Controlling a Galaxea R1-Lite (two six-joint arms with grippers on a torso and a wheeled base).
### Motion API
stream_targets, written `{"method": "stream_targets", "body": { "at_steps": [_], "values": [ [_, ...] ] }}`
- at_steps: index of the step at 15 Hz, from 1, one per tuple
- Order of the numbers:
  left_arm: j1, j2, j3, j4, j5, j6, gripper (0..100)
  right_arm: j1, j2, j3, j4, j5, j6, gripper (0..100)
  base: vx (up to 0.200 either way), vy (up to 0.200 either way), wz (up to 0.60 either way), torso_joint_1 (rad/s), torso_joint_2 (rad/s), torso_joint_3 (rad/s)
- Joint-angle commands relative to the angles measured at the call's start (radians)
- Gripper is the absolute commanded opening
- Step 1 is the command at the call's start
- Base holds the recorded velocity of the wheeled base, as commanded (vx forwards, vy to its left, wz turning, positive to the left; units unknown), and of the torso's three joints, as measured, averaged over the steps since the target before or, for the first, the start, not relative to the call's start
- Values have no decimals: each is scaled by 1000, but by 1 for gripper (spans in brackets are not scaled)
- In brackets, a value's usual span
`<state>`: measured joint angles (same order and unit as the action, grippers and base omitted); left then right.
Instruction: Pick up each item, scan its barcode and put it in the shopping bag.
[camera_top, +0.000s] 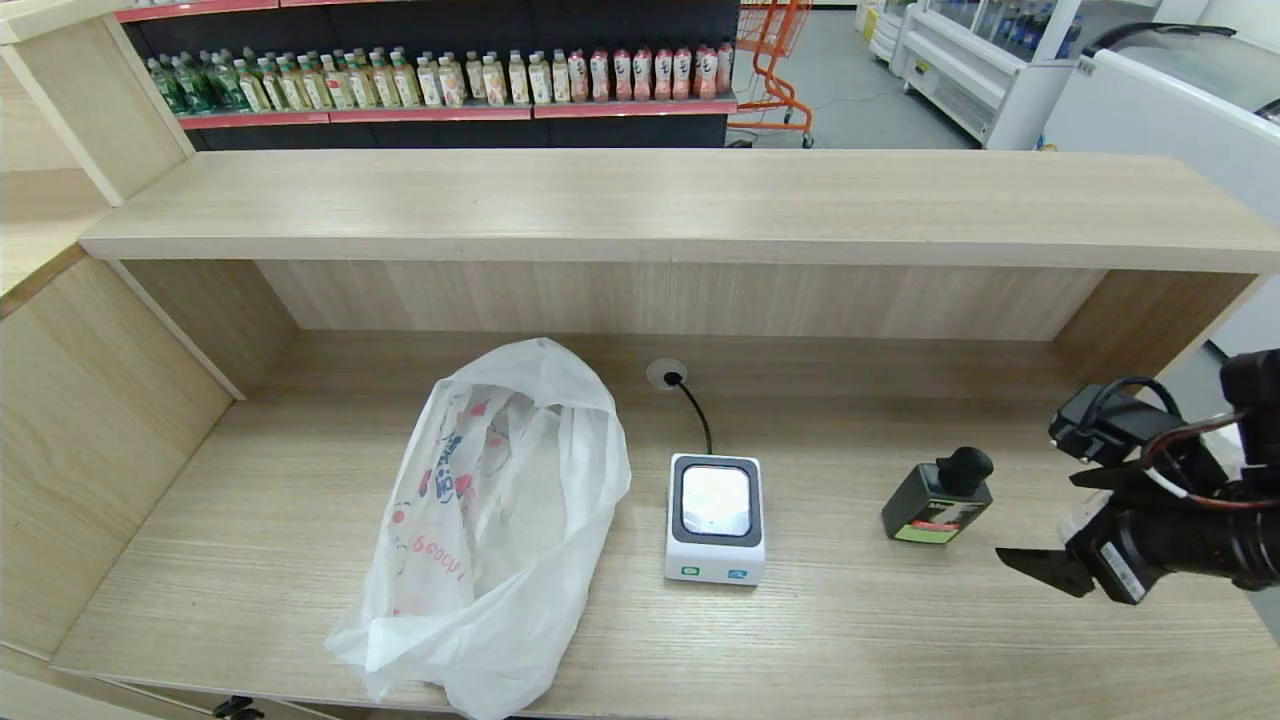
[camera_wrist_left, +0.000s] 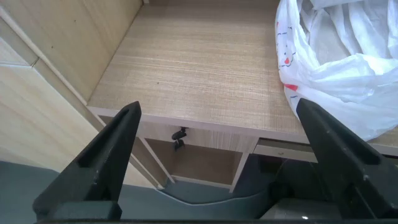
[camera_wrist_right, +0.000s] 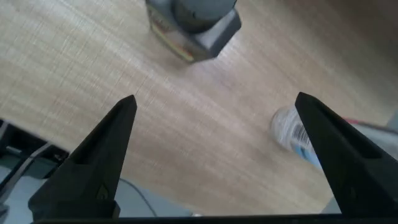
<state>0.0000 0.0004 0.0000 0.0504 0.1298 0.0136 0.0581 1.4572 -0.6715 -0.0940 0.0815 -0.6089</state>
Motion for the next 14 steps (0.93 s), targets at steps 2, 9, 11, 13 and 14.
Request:
{"method": "stream_targets", "body": {
  "at_steps": [2,9,11,13,14],
  "values": [
    [0,0,0,0,1,0,100,35,186,-2,-138,18,-20,100,0,0,0,0,0,0],
    [0,0,0,0,1,0,100,118,330,-26,-323,37,-18,100,0,0,0,0,0,0],
    [0,0,0,0,1,0,100,120,339,-33,-328,37,-18,100,0,0,0,0,0,0],
    [0,0,0,0,1,0,100,121,342,-33,-331,58,-18,0,0,0,0,0,0,0],
    [0,0,0,0,1,0,100,124,345,-34,-332,70,-18,0,0,0,0,0,0,0]
  ]
}}
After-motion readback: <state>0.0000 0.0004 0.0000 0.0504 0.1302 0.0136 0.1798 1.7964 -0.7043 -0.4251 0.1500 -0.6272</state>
